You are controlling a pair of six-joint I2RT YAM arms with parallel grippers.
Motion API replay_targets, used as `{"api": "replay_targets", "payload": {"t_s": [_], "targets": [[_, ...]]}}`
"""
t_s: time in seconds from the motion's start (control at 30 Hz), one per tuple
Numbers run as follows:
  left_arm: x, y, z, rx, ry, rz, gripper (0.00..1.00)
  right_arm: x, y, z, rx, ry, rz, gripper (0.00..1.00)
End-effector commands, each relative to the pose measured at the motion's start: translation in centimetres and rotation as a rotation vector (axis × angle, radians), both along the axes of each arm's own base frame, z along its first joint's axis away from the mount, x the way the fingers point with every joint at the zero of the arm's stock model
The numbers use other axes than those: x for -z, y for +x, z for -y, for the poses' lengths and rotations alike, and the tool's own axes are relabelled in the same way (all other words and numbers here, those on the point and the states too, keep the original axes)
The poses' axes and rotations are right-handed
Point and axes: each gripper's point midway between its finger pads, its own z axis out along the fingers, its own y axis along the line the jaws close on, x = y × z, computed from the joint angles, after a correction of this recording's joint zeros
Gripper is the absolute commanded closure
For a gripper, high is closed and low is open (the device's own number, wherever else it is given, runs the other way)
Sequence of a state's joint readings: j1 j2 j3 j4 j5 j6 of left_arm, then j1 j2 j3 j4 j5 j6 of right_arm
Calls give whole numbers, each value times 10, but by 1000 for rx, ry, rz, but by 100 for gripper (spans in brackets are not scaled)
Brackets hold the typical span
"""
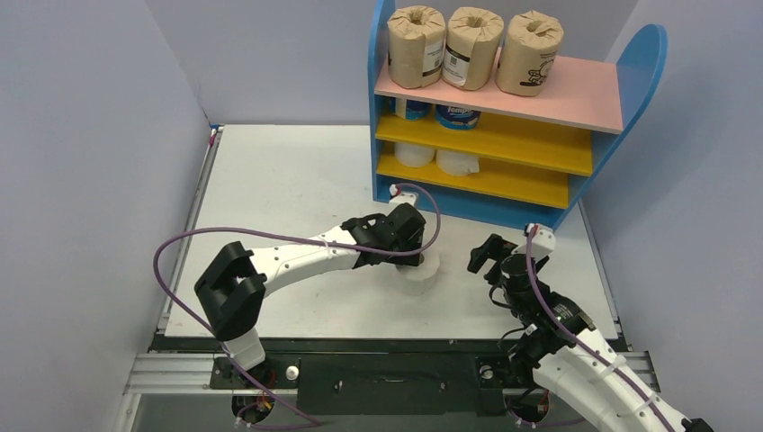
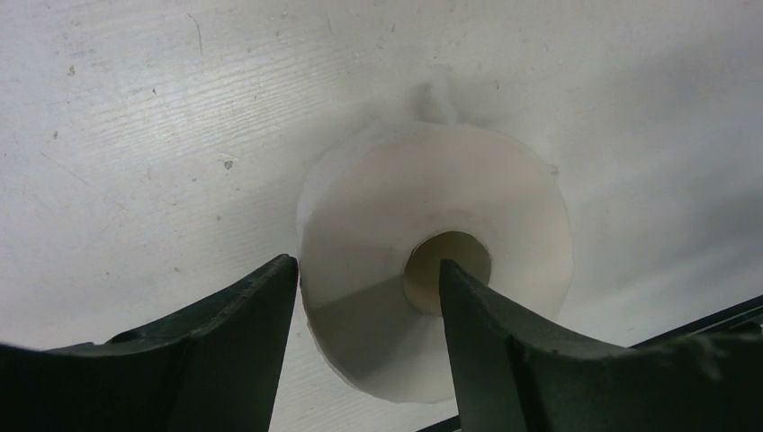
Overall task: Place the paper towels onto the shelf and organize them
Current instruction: Move the paper towel to the center of the board, then pick up the paper towel from the center of the board.
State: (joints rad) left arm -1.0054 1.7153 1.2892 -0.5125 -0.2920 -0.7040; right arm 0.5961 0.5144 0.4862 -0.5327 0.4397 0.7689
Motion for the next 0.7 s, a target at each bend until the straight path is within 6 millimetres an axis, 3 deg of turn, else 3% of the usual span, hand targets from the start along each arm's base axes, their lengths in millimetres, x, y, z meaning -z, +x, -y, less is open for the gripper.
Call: {"api": "replay_targets", "payload": {"t_s": [0.0, 0.07, 0.13, 0.33, 0.5, 0.67], "targets": [[-45, 14, 20, 6, -99, 82, 39, -12, 3, -15, -73, 16, 1, 14], [-53, 12, 17, 5, -106, 87, 26, -19, 3, -27, -130, 33, -12, 13], [-61, 10, 14, 4, -111, 90, 20, -22, 3, -37, -174, 37, -33, 13], [-87, 5, -17, -58, -135, 141, 12, -24, 4, -69, -313, 39, -99, 12], [-83, 6, -85, -197, -133, 217, 12, -6, 8, -94, -374, 28, -188, 12], [-69, 7, -142, -343, -220, 226, 12, -6, 8, -115, -417, 10, -199, 12]]}}
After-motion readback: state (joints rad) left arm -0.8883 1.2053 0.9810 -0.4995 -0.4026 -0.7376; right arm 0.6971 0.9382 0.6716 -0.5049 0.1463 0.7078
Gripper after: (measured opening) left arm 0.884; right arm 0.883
